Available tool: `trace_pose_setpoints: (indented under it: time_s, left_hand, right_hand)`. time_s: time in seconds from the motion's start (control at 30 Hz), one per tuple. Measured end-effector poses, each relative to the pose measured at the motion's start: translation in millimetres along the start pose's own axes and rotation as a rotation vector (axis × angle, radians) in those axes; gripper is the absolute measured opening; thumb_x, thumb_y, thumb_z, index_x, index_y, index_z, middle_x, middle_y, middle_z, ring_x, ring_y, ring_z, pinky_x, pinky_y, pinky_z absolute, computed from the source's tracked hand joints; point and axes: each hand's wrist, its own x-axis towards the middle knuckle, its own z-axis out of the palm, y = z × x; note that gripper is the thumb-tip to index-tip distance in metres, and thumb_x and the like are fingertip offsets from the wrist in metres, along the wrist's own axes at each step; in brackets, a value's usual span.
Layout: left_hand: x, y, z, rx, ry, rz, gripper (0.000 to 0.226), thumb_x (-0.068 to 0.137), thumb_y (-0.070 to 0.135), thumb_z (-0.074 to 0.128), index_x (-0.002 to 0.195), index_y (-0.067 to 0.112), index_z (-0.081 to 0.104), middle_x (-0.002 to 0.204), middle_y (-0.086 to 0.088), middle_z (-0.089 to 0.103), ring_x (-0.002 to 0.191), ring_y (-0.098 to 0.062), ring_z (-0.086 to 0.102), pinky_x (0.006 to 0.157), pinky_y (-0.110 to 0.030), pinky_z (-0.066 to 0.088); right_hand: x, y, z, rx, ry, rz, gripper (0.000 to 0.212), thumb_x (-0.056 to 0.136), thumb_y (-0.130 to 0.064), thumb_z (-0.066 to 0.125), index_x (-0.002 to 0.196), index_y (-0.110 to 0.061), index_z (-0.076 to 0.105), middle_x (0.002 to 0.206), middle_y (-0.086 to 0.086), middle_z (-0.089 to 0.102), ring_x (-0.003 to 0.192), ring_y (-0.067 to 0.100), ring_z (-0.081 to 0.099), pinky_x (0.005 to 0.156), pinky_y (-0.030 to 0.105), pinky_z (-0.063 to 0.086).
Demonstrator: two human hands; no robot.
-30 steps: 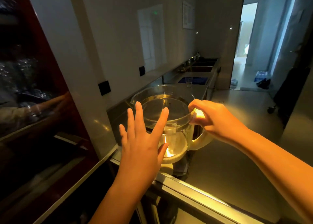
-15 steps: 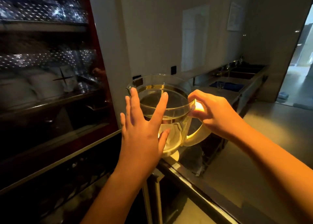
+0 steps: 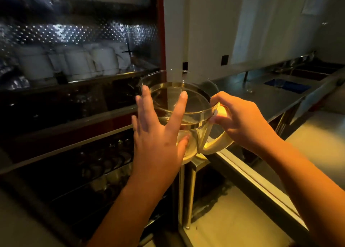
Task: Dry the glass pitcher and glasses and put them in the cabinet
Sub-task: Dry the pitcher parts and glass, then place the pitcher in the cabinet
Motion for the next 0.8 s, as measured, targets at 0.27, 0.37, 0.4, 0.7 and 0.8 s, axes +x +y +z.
trace_pose_setpoints:
  time_s: [0.27, 0.37, 0.4, 0.7, 0.8]
  left_hand:
    - [-41.0, -33.4, -18.8, 0.134, -0.088, -0.133, 0.09, 0.067, 0.036, 0.074, 0.141, 0.031, 0.023, 0.148, -0.029, 0.014, 0.132, -0.039, 0.009, 0.093, -0.061, 0.006]
    - [-56.8, -46.0, -20.0, 0.176, -0.108, -0.18, 0.092, 0.063, 0.035, 0.078, 0.14, 0.03, 0.026, 0.147, -0.03, 0.018, 0.131, -0.039, 0.011, 0.091, -0.062, 0.007]
    - [-61.1, -50.0, -20.9, 0.161, -0.114, -0.202, 0.092, 0.065, 0.036, 0.076, 0.14, 0.032, 0.023, 0.149, -0.027, 0.013, 0.132, -0.037, 0.007, 0.093, -0.061, 0.007]
    - [-89.7, -76.4, -7.2, -0.102, -0.101, -0.546, 0.104, 0.075, 0.048, 0.065, 0.127, 0.049, -0.025, 0.14, 0.017, -0.033, 0.135, -0.009, -0.015, 0.11, -0.044, 0.012]
    - [-92.5, -84.0, 0.1, -0.089, -0.114, -0.64, 0.103, 0.072, 0.05, 0.066, 0.123, 0.052, -0.024, 0.138, 0.019, -0.034, 0.141, -0.021, -0.008, 0.11, -0.045, 0.014]
  right_hand:
    - [-15.9, -33.7, 48.8, 0.034, -0.125, -0.012, 0.03, 0.084, -0.017, 0.062, 0.11, -0.024, 0.05, 0.108, 0.001, 0.057, 0.089, 0.012, 0.049, 0.07, 0.018, 0.039]
    - [-19.4, -42.6, 69.1, 0.035, -0.17, -0.004, 0.029, 0.085, -0.019, 0.061, 0.111, -0.025, 0.05, 0.11, -0.001, 0.056, 0.091, 0.01, 0.048, 0.074, 0.02, 0.042]
    - [-19.6, -45.1, 75.6, 0.037, -0.178, -0.011, 0.029, 0.086, -0.02, 0.06, 0.111, -0.026, 0.049, 0.111, -0.001, 0.056, 0.09, 0.01, 0.047, 0.075, 0.021, 0.042]
    - [-17.8, -53.6, 131.0, 0.094, -0.31, -0.095, 0.029, 0.089, -0.022, 0.056, 0.116, -0.025, 0.046, 0.114, -0.002, 0.051, 0.098, 0.014, 0.051, 0.076, 0.018, 0.04]
    - [-15.9, -49.1, 152.1, 0.124, -0.325, -0.118, 0.028, 0.089, -0.022, 0.056, 0.115, -0.025, 0.047, 0.112, -0.003, 0.051, 0.09, 0.009, 0.047, 0.072, 0.015, 0.037]
